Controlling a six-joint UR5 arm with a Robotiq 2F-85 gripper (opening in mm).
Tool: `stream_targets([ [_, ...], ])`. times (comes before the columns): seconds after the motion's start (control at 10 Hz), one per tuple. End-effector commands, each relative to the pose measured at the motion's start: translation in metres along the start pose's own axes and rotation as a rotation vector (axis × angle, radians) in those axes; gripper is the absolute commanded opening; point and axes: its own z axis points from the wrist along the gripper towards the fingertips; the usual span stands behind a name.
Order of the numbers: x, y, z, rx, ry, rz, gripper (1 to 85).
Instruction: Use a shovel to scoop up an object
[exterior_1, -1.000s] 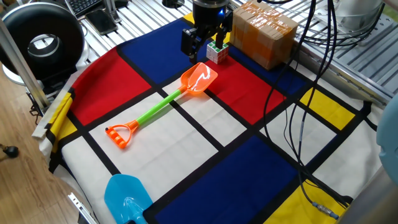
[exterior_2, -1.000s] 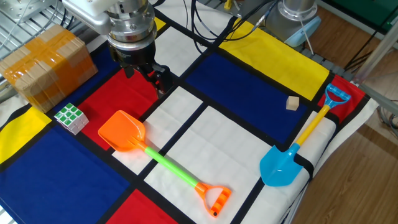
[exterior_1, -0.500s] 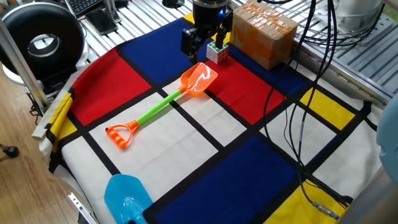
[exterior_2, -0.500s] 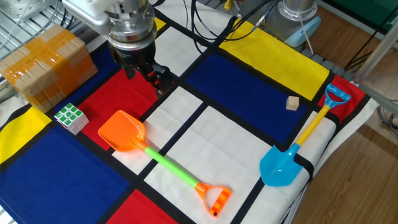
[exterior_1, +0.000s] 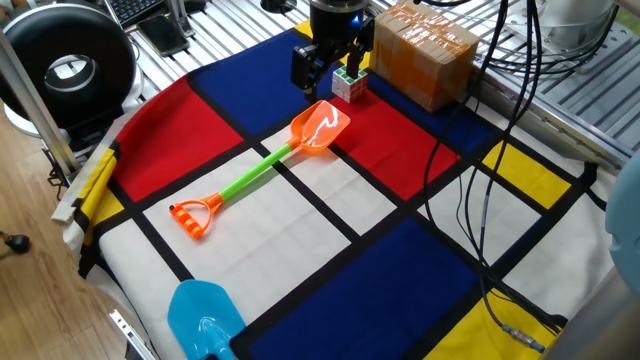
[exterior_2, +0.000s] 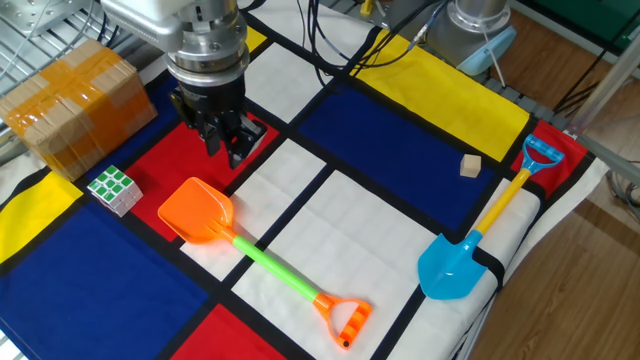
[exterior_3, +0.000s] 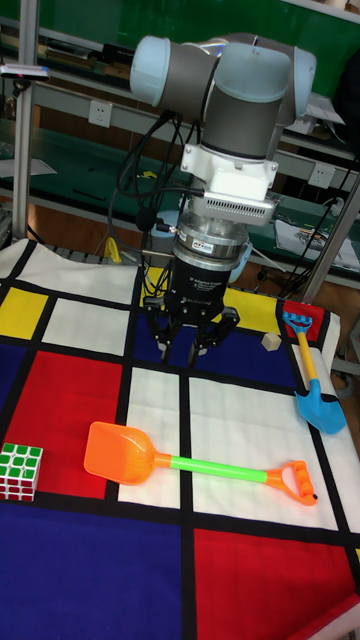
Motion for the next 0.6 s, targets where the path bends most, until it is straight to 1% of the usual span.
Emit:
stream_targets([
  [0.0, -0.006, 0.0034, -0.0013, -0.014, -0.023, -0.008, 39.0],
  [0.3, -0.0056, 0.0039, -0.0013, -0.016, -0.022, -0.012, 39.0],
  [0.5, -0.0055, 0.0023, -0.0013, -0.01, -0.021, -0.021, 39.0],
])
